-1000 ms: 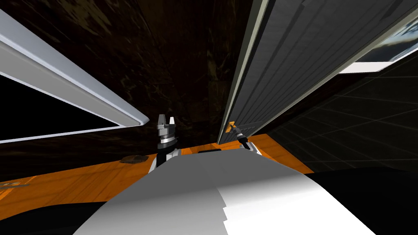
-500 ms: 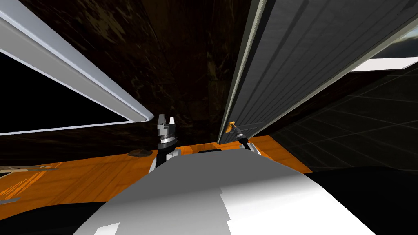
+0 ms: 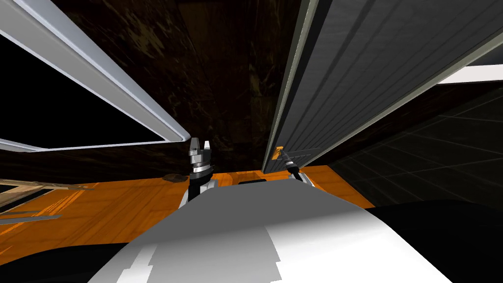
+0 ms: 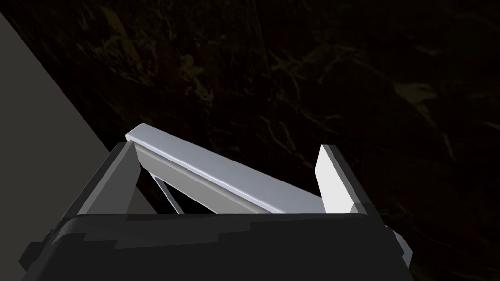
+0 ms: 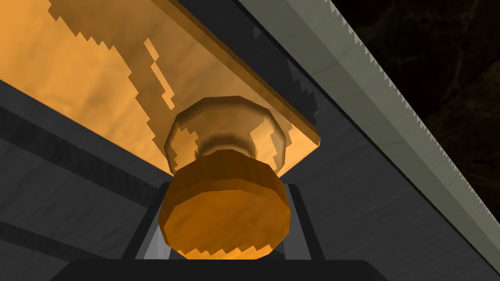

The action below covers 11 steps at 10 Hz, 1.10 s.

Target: Pull the door open

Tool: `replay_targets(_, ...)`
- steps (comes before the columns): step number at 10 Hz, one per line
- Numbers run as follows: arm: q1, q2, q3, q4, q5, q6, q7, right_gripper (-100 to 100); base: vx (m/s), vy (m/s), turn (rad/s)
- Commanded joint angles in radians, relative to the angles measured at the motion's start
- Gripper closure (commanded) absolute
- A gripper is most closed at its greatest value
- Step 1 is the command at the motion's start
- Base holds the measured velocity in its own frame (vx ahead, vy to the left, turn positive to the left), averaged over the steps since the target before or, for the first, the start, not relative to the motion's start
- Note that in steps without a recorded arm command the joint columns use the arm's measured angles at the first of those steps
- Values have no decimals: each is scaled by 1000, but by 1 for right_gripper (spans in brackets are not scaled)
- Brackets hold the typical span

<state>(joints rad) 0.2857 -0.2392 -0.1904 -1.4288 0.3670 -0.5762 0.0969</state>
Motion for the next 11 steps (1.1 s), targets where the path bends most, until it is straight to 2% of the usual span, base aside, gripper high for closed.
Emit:
replay_targets(1,1,2,15,-12,-23,-6,-30,100,-48,-27,67)
replay_targets(2,9,0,25,-20,-65,-2,-68,100,-61,-37,127)
replay_targets(3,9,0,25,-20,-65,-2,-72,100,-48,-31,73)
replay_targets(4,16,-3,34,-28,-109,2,-112,100,-49,-35,102)
replay_targets(6,24,-6,44,-36,-154,6,-154,100,-73,-51,132)
replay_targets(7,32,-10,54,-44,-193,11,-187,100,-70,-45,126)
replay_targets(8,32,-10,54,-44,-200,11,-196,100,-56,-31,63)
replay_targets(9,40,-13,65,-52,-242,15,-234,100,-67,-28,122)
replay_targets(10,40,-13,65,-52,-245,15,-238,100,-55,-36,82)
replay_targets(11,49,-16,75,-61,-290,20,-279,100,-63,-41,111)
